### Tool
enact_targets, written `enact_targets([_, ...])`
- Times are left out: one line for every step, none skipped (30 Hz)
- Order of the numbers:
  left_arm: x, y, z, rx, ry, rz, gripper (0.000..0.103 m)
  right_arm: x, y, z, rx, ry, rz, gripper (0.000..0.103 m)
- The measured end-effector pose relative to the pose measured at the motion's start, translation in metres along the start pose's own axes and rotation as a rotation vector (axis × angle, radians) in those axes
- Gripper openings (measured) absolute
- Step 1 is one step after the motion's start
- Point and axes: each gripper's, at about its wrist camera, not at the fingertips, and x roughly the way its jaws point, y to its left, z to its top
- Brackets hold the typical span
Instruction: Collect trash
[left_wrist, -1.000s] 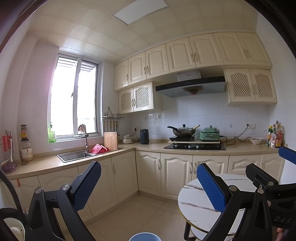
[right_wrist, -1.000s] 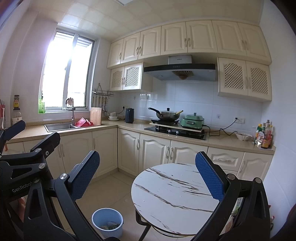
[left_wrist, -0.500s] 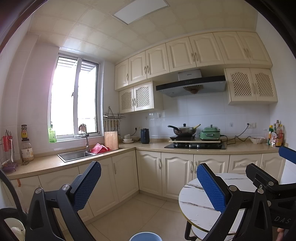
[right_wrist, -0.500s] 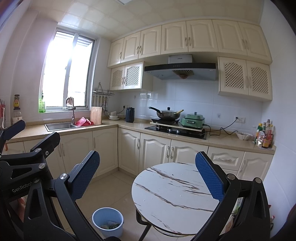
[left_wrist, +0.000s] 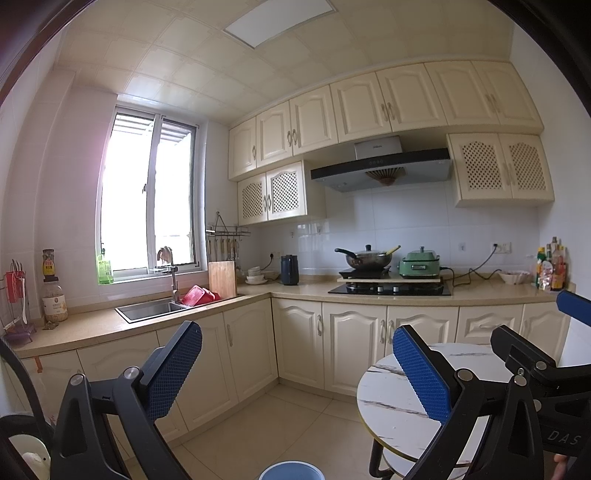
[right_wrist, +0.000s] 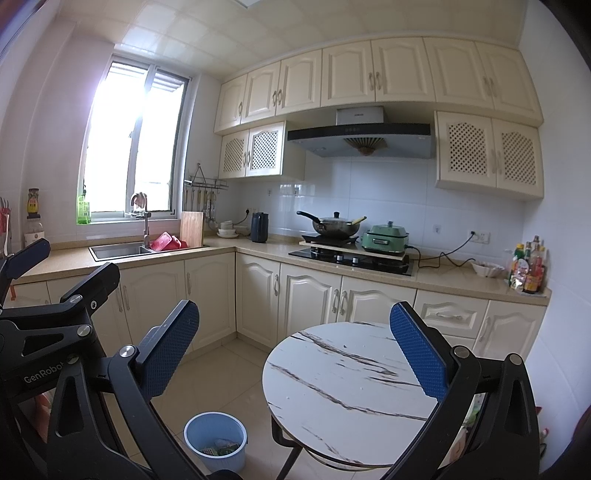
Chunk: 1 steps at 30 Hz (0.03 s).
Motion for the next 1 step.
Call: enact_targets([0.0, -0.0001, 0.0007, 0.001, 0.0, -0.001, 0.102, 0.0, -0.0004, 0.0, 0.0, 0.0, 0.001, 0.103])
